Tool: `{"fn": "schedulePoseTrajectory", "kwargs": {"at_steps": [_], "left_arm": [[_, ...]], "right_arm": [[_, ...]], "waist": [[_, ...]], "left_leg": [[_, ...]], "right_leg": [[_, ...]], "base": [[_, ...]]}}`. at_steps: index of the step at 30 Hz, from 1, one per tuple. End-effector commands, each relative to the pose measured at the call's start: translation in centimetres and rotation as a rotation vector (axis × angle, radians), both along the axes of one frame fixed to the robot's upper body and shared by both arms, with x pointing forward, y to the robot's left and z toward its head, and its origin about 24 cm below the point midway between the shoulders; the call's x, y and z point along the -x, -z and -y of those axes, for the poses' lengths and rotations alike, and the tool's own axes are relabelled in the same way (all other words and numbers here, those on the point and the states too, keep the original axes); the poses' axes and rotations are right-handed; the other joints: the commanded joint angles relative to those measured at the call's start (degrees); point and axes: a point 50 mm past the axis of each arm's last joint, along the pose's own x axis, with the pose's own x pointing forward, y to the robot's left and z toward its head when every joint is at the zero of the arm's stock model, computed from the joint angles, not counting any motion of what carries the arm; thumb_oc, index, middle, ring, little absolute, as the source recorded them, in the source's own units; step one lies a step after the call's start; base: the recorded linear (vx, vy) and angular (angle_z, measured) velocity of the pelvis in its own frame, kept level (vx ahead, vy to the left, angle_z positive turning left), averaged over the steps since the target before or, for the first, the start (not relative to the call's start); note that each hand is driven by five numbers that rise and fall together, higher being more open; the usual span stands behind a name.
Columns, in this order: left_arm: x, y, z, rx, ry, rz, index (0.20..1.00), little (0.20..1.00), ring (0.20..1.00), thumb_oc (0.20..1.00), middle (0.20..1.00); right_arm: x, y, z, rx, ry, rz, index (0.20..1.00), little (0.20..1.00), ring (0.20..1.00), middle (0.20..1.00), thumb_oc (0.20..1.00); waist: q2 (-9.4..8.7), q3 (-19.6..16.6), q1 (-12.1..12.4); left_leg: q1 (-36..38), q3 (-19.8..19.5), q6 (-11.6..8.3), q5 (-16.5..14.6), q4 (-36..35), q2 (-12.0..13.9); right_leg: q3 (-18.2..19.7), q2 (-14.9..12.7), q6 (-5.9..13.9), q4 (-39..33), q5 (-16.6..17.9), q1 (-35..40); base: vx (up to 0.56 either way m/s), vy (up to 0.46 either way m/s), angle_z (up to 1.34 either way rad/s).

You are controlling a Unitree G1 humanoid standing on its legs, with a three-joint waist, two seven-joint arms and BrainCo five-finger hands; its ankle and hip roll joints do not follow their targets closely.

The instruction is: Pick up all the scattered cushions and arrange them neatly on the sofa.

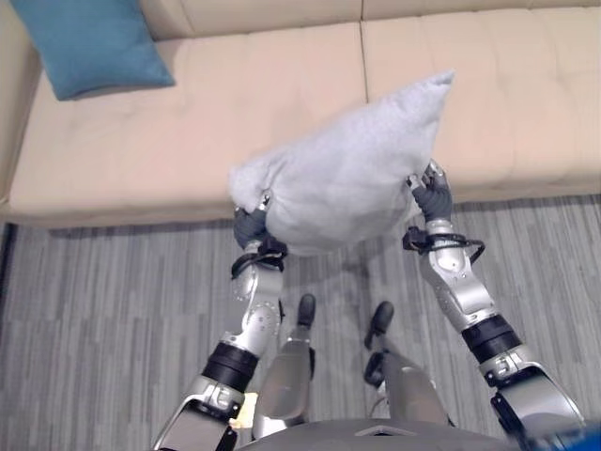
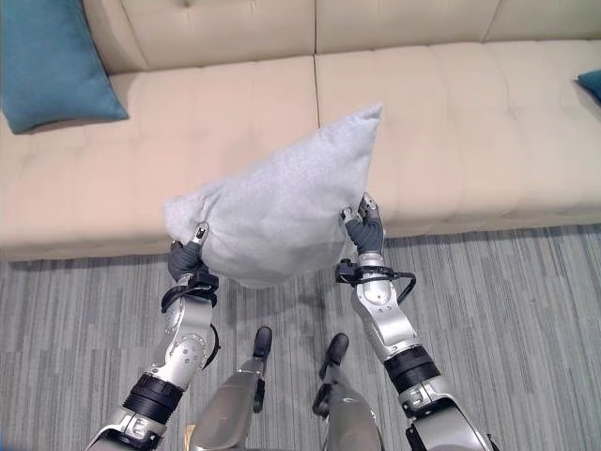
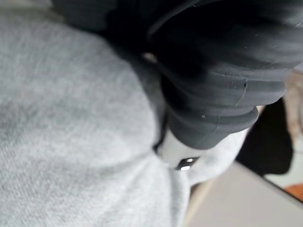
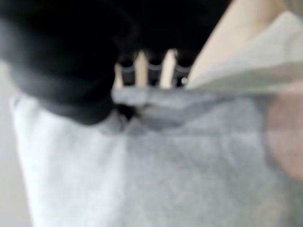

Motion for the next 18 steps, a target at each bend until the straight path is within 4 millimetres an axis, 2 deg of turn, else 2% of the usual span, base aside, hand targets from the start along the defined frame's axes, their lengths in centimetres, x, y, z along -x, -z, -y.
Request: {"fn": "schedulePoseTrajectory", "kwargs": {"at_steps": [1,2,3,4,5,6,7,8,10,12,13,15,17,18], "left_arm": [[-0.4,-3.1,4.3,-0.062,0.2,0.195,0.2,0.2,0.2,0.2,0.2],[-0.4,-2.9,4.0,-0.088,0.19,0.177,0.2,0.2,0.2,0.2,0.2],[-0.3,-2.7,3.5,-0.092,0.175,0.167,0.2,0.2,0.2,0.2,0.2],[0.0,-2.2,3.0,-0.091,0.173,0.155,0.2,0.2,0.2,0.2,0.2],[0.5,-1.7,3.0,-0.094,0.186,0.139,0.2,0.2,0.2,0.2,0.2],[0.6,-1.4,2.7,-0.093,0.182,0.13,0.2,0.2,0.2,0.2,0.2],[0.8,-0.8,2.3,-0.112,0.18,0.098,0.2,0.2,0.2,0.2,0.2],[0.8,-0.8,2.3,-0.113,0.18,0.097,0.2,0.2,0.2,0.2,0.2],[1.0,-0.5,1.9,-0.13,0.181,0.081,0.2,0.2,0.2,0.2,0.2],[1.1,-0.4,1.3,-0.149,0.169,0.072,0.2,0.2,0.2,0.2,0.2],[1.1,-0.4,1.3,-0.149,0.169,0.072,0.2,0.2,0.2,0.2,0.2],[1.0,-0.4,1.0,-0.171,0.162,0.069,0.2,0.2,0.2,0.2,0.2],[1.0,-0.6,1.1,-0.164,0.162,0.075,0.2,0.2,0.2,0.2,0.2],[0.9,-0.6,1.0,-0.17,0.164,0.08,0.2,0.2,0.2,0.2,0.2]], "right_arm": [[1.2,-1.9,-2.8,-0.035,-0.164,0.126,0.2,0.2,0.2,0.2,0.2],[1.3,-1.5,-2.5,-0.045,-0.144,0.104,0.2,0.2,0.2,0.2,0.2],[1.3,-1.4,-2.7,-0.047,-0.152,0.098,0.2,0.2,0.2,0.2,0.2],[1.4,-1.0,-2.7,-0.048,-0.155,0.081,0.2,0.2,0.2,0.2,0.2],[1.6,-0.5,-2.5,-0.043,-0.15,0.067,0.2,0.2,0.2,0.2,0.2],[1.8,-0.2,-2.4,-0.043,-0.151,0.053,0.2,0.2,0.2,0.2,0.2],[1.8,0.2,-2.8,-0.053,-0.162,0.031,0.2,0.2,0.2,0.2,0.2],[1.8,0.2,-2.8,-0.053,-0.162,0.03,0.2,0.2,0.2,0.2,0.2],[1.9,0.4,-3.1,-0.063,-0.17,0.02,0.2,0.2,0.2,0.2,0.2],[1.8,0.1,-3.8,-0.061,-0.191,0.027,0.2,0.2,0.2,0.2,0.2],[1.8,0.1,-3.8,-0.061,-0.191,0.027,0.2,0.2,0.2,0.2,0.2],[1.7,0.0,-4.4,-0.075,-0.215,0.022,0.2,0.2,0.2,0.2,0.2],[1.7,-0.1,-4.6,-0.073,-0.223,0.026,0.2,0.2,0.2,0.2,0.2],[1.5,-0.4,-4.9,-0.08,-0.234,0.034,0.2,0.2,0.2,0.2,0.2]], "waist": [[-2.59,-7.43,-0.26],[-2.51,-8.59,0.54],[-2.75,-8.74,1.5],[-2.78,-9.52,2.07],[-2.87,-9.85,2.0],[-3.0,-10.35,2.09],[-3.2,-12.04,2.44],[-3.23,-12.01,2.5],[-3.18,-12.34,2.45],[-2.38,-11.49,1.89],[-2.38,-11.53,1.89],[-0.86,-10.61,0.95],[-0.68,-10.36,0.55],[-1.13,-10.43,0.07]], "left_leg": [[-1.24,3.27,-2.54,0.58,1.9,-1.91],[-1.52,6.25,-1.72,0.91,1.2,-2.36],[-0.76,5.1,-1.62,0.37,1.37,-2.84],[0.81,3.29,-0.68,-0.67,0.7,-3.69],[1.42,2.53,-0.51,-0.81,1.09,-3.86],[3.2,3.14,-0.06,-1.55,0.64,-3.35],[5.96,3.45,1.5,-3.27,-0.18,-3.96],[6.06,3.53,1.53,-3.27,-0.24,-3.98],[8.75,4.03,2.96,-4.61,-0.98,-4.11],[10.39,3.79,4.92,-5.36,-0.96,-4.25],[10.35,3.8,4.92,-5.36,-0.95,-4.24],[13.43,3.26,5.95,-6.11,-2.07,-3.61],[14.28,2.8,6.06,-6.4,-2.46,-3.78],[15.62,2.38,6.16,-7.01,-3.12,-4.36]], "right_leg": [[-2.84,-1.86,5.33,1.94,-7.88,7.93],[-2.37,-1.33,5.56,2.26,-8.55,10.14],[-1.94,-1.46,5.74,2.67,-8.76,10.95],[-1.77,-1.54,6.14,3.05,-8.78,11.8],[-1.85,-1.72,6.33,3.44,-8.98,13.05],[-1.45,-2.05,6.72,4.07,-9.32,13.97],[-0.53,-2.95,7.54,5.55,-9.46,14.9],[-0.45,-3.0,7.57,5.62,-9.5,14.91],[1.37,-4.29,8.73,11.5,-8.95,13.93],[4.55,-5.38,10.32,21.51,-5.12,9.83],[4.55,-5.38,10.31,21.5,-5.11,9.79],[7.39,-4.27,10.47,28.86,-4.32,3.49],[7.84,-3.59,9.81,27.37,-4.9,1.82],[7.82,-3.12,9.2,21.73,-5.07,0.8]], "base": [[0.16,0.107,0.49],[0.15,0.134,0.51],[0.21,0.197,0.09],[0.16,0.143,-0.42],[0.18,0.151,-0.59],[0.23,0.238,-0.28],[0.17,0.204,-0.03],[0.17,0.219,-0.06],[0.08,0.174,-0.24],[0.02,0.193,-0.37],[0.0,0.166,-0.35],[0.05,0.182,-0.43],[0.12,0.099,-0.32],[0.21,0.047,-0.16]]}}
